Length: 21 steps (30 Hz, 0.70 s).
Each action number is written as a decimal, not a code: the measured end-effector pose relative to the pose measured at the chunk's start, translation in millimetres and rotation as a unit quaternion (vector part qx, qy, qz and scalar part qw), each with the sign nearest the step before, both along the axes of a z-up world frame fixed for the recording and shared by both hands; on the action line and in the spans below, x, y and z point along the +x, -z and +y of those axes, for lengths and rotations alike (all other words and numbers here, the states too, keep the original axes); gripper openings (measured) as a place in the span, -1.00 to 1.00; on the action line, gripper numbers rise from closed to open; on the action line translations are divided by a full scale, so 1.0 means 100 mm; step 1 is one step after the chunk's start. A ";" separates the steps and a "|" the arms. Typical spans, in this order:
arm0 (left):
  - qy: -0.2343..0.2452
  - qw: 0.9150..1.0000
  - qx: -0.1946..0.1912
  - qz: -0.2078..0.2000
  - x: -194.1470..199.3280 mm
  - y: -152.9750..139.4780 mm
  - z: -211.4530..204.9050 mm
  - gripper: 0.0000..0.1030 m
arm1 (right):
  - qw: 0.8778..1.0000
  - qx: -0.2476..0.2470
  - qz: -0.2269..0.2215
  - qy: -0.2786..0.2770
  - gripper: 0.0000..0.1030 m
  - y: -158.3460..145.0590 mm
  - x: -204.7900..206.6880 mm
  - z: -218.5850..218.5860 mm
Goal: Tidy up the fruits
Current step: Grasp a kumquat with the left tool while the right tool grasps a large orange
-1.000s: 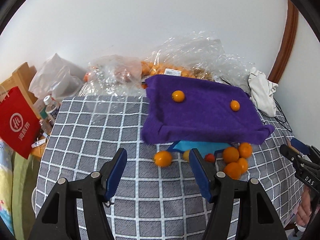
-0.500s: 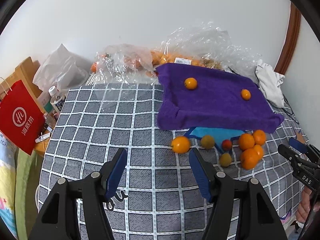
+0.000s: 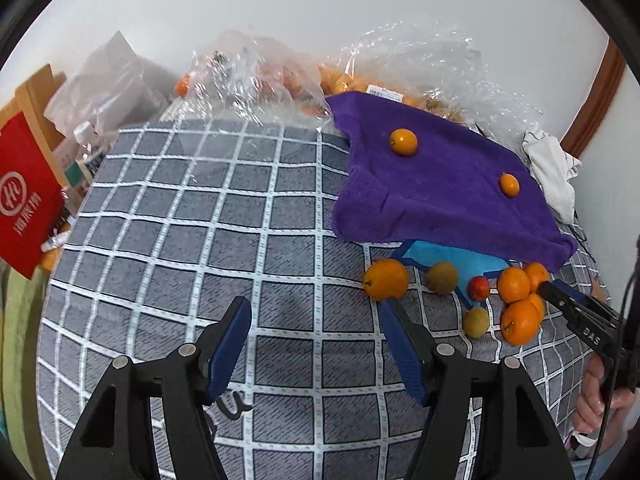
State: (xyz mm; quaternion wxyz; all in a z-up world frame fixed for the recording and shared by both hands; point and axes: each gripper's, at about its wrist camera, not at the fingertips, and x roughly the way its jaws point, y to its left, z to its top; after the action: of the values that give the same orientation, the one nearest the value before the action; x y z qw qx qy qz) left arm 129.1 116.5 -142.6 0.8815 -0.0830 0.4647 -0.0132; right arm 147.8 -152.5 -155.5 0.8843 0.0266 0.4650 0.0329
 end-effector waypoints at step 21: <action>0.035 0.999 -0.019 -0.013 0.28 0.31 -0.37 0.29 | 0.999 -0.036 -0.008 -0.014 -0.21 0.12 -0.03 -0.11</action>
State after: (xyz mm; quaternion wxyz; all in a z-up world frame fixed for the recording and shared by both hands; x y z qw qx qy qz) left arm 157.3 79.7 -173.2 0.8848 -0.0838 0.4551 -0.0538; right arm 145.2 -163.7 -167.3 0.8878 -0.0118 0.4592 0.0285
